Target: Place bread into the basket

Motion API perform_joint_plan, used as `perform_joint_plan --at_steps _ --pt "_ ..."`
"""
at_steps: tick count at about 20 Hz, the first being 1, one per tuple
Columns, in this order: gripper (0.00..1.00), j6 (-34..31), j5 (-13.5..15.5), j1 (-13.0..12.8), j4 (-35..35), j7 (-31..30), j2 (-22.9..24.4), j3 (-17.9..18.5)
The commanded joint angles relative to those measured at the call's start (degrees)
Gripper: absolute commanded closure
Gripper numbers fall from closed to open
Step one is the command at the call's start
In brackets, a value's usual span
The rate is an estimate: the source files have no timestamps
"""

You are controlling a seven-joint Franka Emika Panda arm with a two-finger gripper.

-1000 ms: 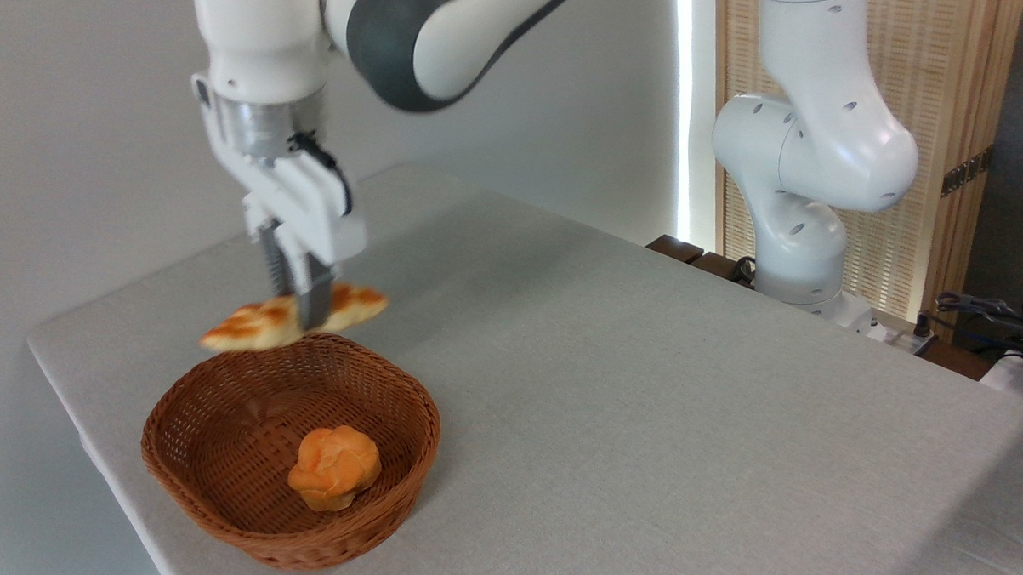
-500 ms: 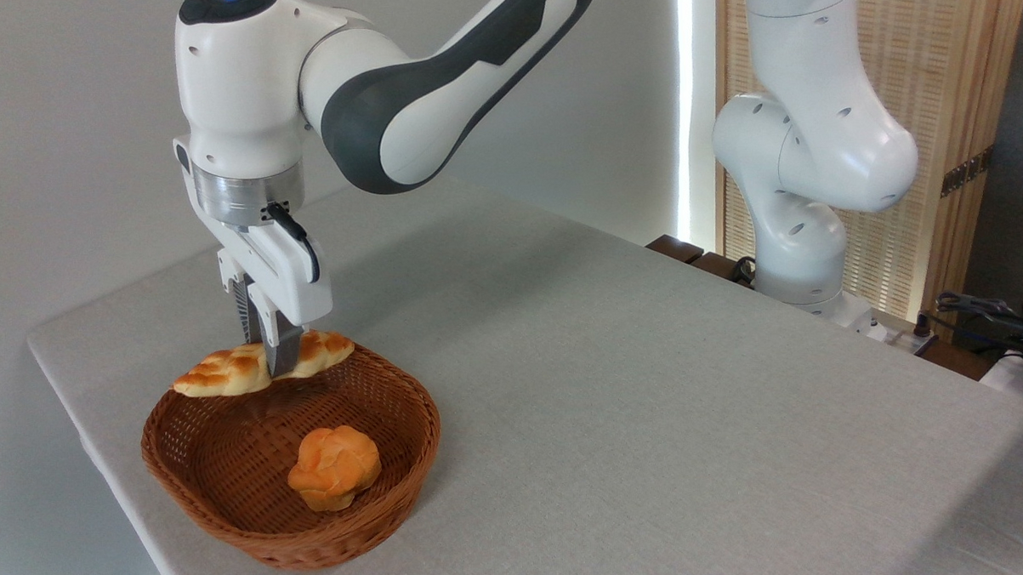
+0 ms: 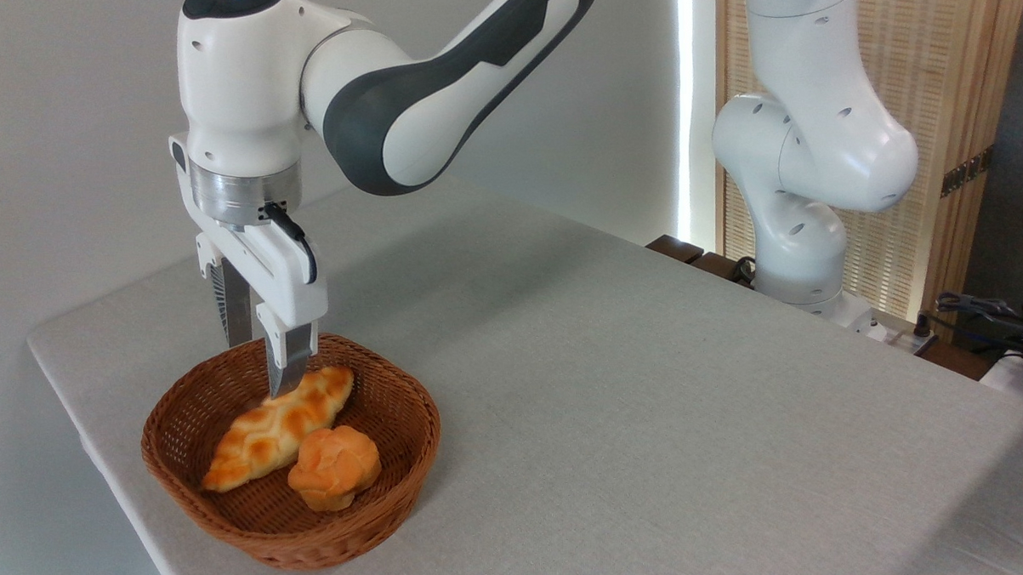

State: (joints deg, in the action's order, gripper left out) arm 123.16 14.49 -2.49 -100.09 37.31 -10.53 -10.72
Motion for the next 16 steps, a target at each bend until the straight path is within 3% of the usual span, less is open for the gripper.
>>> perform_joint_plan --at_steps 1,5,10,12,16 --pt "0.00 1.12 0.36 0.73 -0.54 1.09 0.68 0.09" --pt "0.00 -0.98 -3.32 1.00 -0.01 1.36 3.04 0.61" --pt "0.00 -13.53 -4.64 4.51 0.43 1.53 10.69 1.05" --pt "0.00 -18.63 -7.09 4.69 0.60 1.54 13.42 2.02" --pt "0.00 -25.76 -12.55 4.69 2.70 1.45 13.78 2.02"
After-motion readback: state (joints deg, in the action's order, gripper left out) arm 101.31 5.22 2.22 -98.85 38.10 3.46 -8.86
